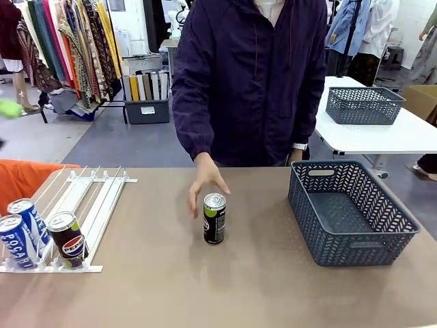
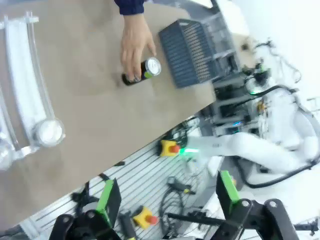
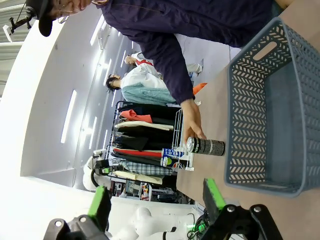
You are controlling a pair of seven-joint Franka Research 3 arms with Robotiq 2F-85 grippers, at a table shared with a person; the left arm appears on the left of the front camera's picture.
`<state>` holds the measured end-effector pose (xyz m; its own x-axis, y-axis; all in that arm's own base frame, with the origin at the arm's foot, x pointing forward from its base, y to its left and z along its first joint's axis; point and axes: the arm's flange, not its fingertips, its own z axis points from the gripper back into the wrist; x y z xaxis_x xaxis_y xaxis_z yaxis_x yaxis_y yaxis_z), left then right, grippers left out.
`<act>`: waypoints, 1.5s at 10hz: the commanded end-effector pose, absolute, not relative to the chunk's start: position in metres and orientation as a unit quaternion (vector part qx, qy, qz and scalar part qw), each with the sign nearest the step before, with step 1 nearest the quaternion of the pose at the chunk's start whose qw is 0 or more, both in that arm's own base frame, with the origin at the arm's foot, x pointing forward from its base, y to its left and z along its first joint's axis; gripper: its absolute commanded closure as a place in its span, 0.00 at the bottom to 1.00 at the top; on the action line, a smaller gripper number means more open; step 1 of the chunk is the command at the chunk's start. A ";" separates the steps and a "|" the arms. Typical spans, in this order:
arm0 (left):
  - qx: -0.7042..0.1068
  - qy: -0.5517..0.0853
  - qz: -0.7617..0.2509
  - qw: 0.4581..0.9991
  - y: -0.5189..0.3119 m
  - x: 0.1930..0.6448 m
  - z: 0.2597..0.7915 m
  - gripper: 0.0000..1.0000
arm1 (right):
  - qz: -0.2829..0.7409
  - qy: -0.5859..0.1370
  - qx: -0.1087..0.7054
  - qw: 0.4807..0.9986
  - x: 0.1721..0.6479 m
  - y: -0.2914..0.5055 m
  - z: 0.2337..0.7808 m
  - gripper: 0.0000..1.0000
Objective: Retrieve and store the cans from the dispenser.
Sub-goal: Pick up one can from the Automatic Can Dispenser and place it in the middle of the table, then pick up the last remaining can from one row of the Automatic Can Dispenser and place it in the middle of the table.
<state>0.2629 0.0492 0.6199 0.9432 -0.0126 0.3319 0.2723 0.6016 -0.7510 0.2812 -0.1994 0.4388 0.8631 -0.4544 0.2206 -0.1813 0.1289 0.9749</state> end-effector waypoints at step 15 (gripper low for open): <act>-0.570 -0.207 -0.003 0.795 0.142 0.223 0.561 0.00 | -0.088 -0.246 0.652 0.712 0.279 -0.200 0.441 0.00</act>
<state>0.2213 0.1424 0.5598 0.9219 0.2335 0.3091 0.2117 0.3645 -0.9068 0.2811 -0.1994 0.4389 0.8629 -0.4545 0.2209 -0.1815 0.1291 0.9749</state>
